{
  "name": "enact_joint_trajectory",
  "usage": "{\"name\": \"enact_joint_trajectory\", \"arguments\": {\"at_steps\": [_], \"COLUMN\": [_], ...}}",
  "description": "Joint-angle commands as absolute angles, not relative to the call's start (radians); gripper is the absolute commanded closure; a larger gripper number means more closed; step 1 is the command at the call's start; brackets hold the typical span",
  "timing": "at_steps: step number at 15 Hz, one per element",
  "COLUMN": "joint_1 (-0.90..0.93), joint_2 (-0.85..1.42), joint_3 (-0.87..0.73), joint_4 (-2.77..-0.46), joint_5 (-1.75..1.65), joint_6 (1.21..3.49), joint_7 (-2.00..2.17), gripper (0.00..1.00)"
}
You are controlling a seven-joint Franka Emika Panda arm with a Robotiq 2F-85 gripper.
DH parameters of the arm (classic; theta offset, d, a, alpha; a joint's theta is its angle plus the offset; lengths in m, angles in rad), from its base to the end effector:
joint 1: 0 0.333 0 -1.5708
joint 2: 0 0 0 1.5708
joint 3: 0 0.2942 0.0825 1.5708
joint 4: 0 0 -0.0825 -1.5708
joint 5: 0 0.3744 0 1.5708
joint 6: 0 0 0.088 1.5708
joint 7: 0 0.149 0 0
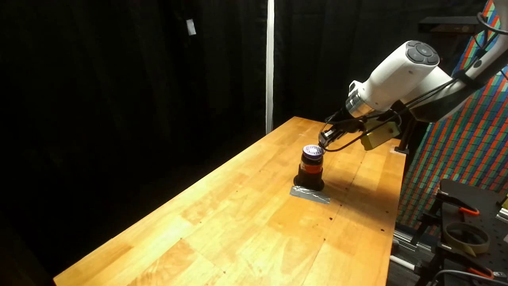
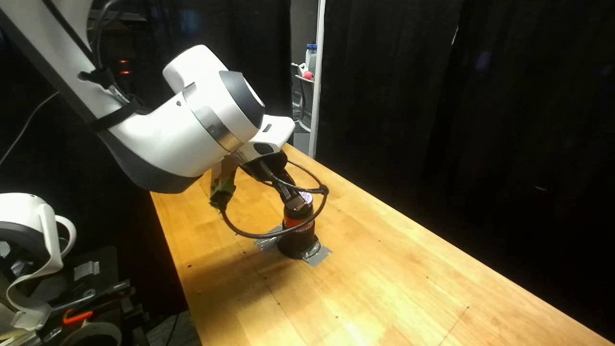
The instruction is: Put the rubber band on the jar.
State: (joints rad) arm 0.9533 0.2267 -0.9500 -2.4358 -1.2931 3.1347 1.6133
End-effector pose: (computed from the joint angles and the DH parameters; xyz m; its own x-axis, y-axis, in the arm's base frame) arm 0.4931 0.0712 0.2172 0.8010 -0.2029 0.5633 -0.2532 -0.9673 0.0116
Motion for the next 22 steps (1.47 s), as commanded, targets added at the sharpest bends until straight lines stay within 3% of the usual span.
{"name": "enact_joint_trajectory", "arguments": {"at_steps": [1,16,17,19,20,22], "joint_1": [1.012,0.923,0.91,0.891,0.722,0.605], "joint_2": [0.226,0.153,0.162,0.169,0.128,0.198], "joint_3": [-1.012,-0.923,-0.912,-0.89,-0.719,-0.616], "joint_4": [-2.425,-2.345,-2.351,-2.353,-2.41,-2.417], "joint_5": [-1.424,-1.825,-1.833,-1.847,-1.673,-1.587], "joint_6": [3.166,3.273,3.289,3.301,3.264,3.379], "joint_7": [1.772,2.208,2.214,2.221,1.99,1.88], "gripper": [0.88,0.89,0.64,0.6,0.51,0.37]}}
